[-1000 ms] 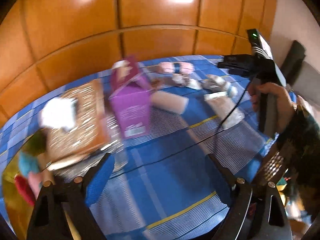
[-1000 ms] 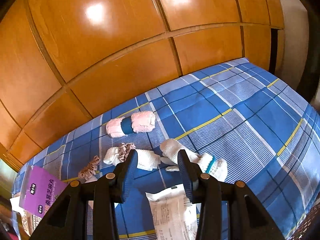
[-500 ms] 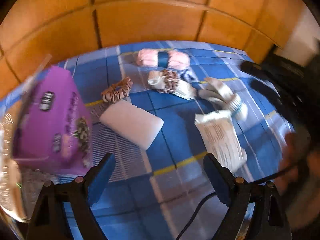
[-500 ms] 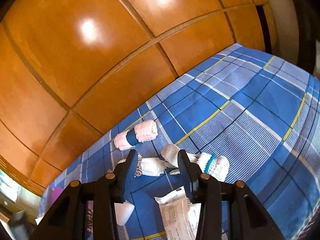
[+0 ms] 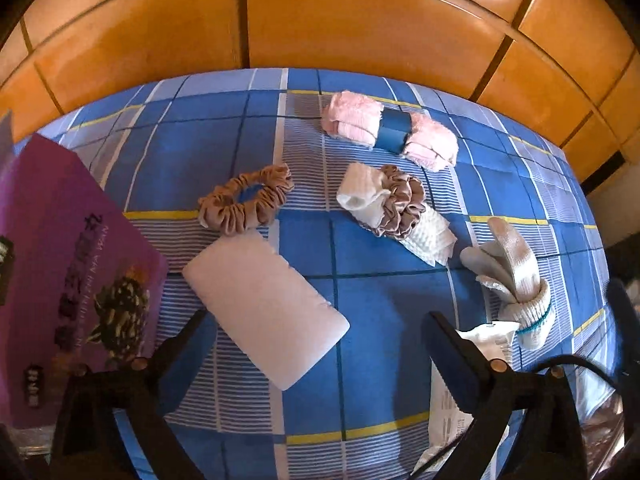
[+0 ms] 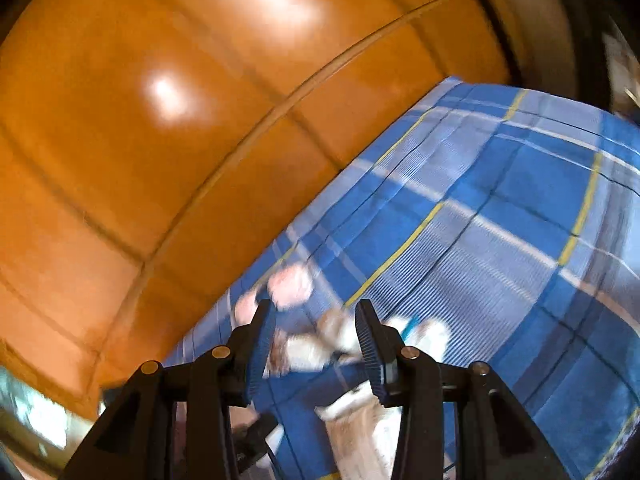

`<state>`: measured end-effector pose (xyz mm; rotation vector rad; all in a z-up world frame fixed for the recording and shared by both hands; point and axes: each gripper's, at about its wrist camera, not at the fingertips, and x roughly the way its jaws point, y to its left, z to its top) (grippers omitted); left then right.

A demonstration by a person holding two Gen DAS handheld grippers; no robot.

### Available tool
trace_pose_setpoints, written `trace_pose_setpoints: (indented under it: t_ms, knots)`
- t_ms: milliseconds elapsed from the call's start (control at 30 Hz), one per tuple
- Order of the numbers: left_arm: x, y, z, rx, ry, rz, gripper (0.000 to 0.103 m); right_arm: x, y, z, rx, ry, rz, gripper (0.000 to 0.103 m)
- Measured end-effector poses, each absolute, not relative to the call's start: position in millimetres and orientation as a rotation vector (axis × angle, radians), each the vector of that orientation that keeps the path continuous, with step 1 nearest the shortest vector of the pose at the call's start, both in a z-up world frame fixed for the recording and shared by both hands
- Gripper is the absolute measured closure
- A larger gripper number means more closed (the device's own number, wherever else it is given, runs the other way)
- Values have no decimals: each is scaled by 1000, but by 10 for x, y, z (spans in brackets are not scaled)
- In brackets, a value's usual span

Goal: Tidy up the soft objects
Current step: 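Move the left tool to the white foam pad while the right tool reaches toward the brown scrunchie, then grasp the white foam pad with the left tool while the right tool grasps the brown scrunchie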

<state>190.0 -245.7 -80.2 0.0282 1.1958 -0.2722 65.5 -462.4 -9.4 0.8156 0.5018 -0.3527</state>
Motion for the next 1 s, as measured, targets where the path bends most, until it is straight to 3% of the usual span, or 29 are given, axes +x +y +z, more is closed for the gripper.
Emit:
trace_pose_setpoints:
  t_ms: [167, 500, 600, 667, 1000]
  knots:
    - [1893, -2378, -943, 1, 1229, -255, 0, 215, -4982, -158, 1011, 334, -495, 59]
    - [2040, -2448, -1095, 18, 1257, -215, 13, 550, -4779, -164, 920, 474, -355, 55]
    - [1907, -2406, -1075, 101, 1212, -267, 30, 610, -4741, -213, 924, 509, -328, 55]
    - [1773, -2305, -1042, 140, 1171, -359, 35, 644, -4725, -242, 924, 527, -312, 55]
    - [889, -1890, -975, 269, 1119, -752, 37, 742, -4669, -305, 890, 589, -288, 55]
